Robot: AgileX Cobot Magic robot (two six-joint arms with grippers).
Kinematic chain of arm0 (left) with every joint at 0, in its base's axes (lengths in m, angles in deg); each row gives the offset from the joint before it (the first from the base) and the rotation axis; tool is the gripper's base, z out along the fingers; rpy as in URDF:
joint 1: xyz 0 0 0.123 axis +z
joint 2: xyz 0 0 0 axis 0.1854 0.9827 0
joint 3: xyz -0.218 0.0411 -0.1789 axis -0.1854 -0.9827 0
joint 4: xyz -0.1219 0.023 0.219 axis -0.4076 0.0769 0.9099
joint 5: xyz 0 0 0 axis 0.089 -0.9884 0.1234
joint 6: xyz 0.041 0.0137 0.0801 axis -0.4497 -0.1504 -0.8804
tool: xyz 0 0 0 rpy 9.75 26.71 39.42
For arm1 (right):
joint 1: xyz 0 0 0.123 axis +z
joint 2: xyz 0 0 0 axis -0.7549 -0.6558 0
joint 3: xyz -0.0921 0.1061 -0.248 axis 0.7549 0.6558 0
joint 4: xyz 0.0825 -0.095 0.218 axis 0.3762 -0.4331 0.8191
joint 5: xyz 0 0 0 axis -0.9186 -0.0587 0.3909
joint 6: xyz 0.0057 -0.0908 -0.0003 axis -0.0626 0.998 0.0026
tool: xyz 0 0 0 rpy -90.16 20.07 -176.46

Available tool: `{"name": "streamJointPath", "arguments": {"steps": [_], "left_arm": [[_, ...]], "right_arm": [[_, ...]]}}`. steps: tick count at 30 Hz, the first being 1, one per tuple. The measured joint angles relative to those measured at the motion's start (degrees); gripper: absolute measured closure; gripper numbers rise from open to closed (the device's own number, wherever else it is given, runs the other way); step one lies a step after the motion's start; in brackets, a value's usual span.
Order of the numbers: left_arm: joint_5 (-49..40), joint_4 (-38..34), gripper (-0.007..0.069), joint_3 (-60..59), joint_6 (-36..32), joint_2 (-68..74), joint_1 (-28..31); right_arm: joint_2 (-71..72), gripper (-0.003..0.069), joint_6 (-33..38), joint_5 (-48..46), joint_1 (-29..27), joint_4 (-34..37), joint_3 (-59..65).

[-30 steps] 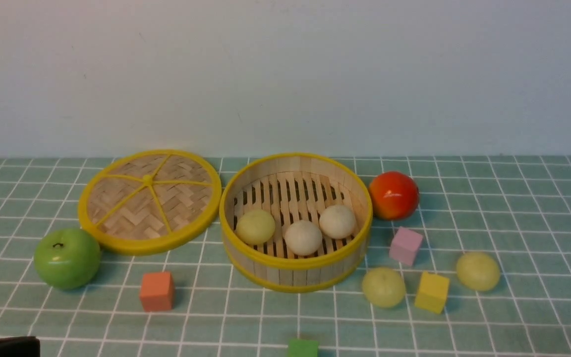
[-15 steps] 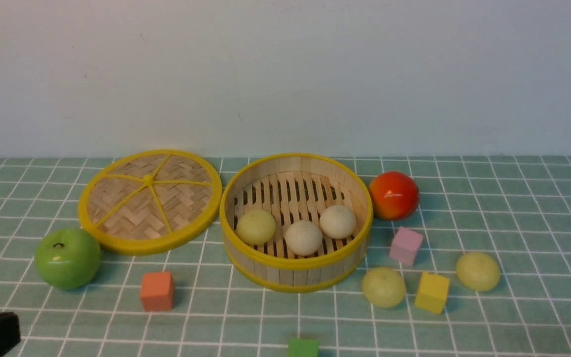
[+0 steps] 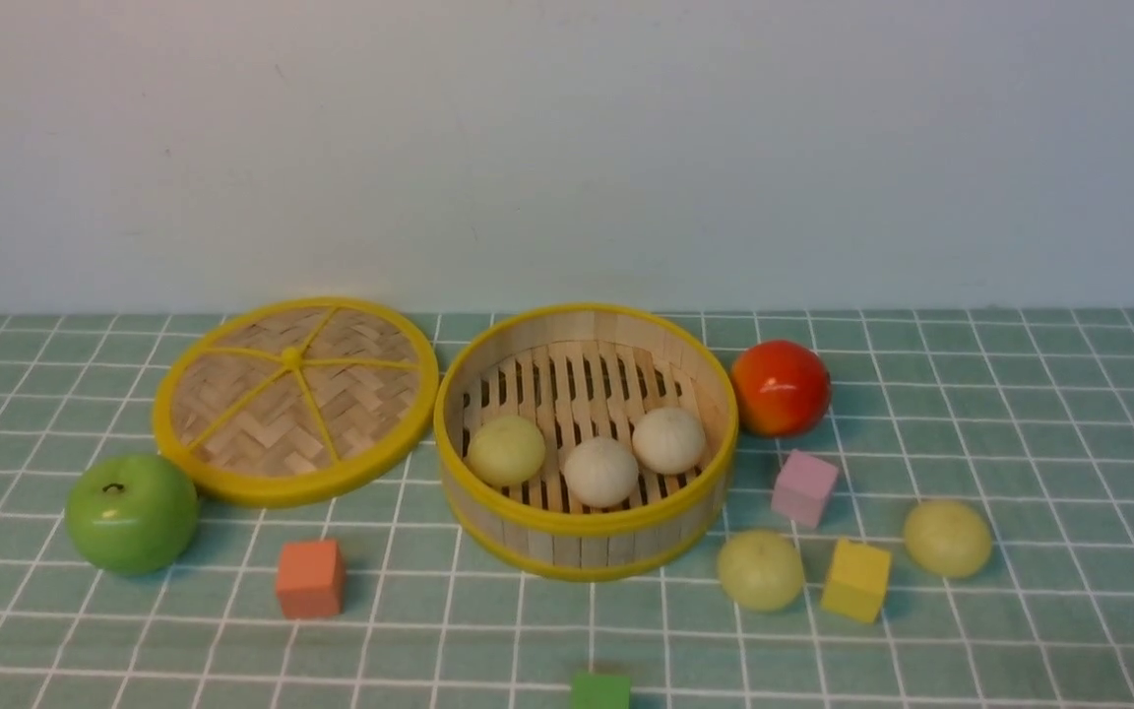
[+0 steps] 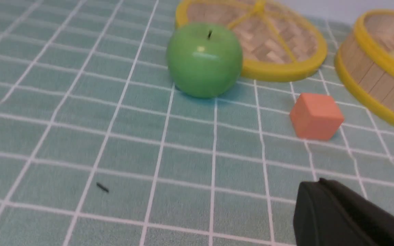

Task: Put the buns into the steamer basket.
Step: Use the right arm to grab a steamed stuffed bun

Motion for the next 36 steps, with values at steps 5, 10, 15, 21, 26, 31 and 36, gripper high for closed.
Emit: {"name": "streamJointPath", "arguments": {"steps": [5, 10, 15, 21, 26, 31, 36], "left_arm": [[0.64, -0.33, 0.0623, -0.12, 0.0, 0.0, 0.19], [0.64, -0.43, 0.0621, -0.15, 0.05, 0.0, 0.19], [0.64, -0.43, 0.062, -0.15, 0.05, 0.0, 0.19], [0.64, -0.51, 0.062, -0.15, 0.05, 0.0, 0.19], [0.64, -0.51, 0.0617, -0.15, 0.05, 0.0, 0.19], [0.64, -0.51, 0.0609, -0.15, 0.05, 0.0, 0.19], [0.64, -0.51, 0.0606, -0.15, 0.05, 0.0, 0.19]], "right_arm": [[0.0, 0.0419, 0.0, 0.0, 0.0, 0.0, 0.0], [0.0, 0.0419, 0.0, 0.0, 0.0, 0.0, 0.0], [0.0, 0.0419, 0.0, 0.0, 0.0, 0.0, 0.0], [0.0, 0.0419, 0.0, 0.0, 0.0, 0.0, 0.0], [0.0, 0.0419, 0.0, 0.0, 0.0, -0.07, 0.0], [0.0, 0.0419, 0.0, 2.34, 0.0, -1.57, 0.27], [0.0, 0.0419, 0.0, 12.45, 0.0, -2.6, 0.38]]}}
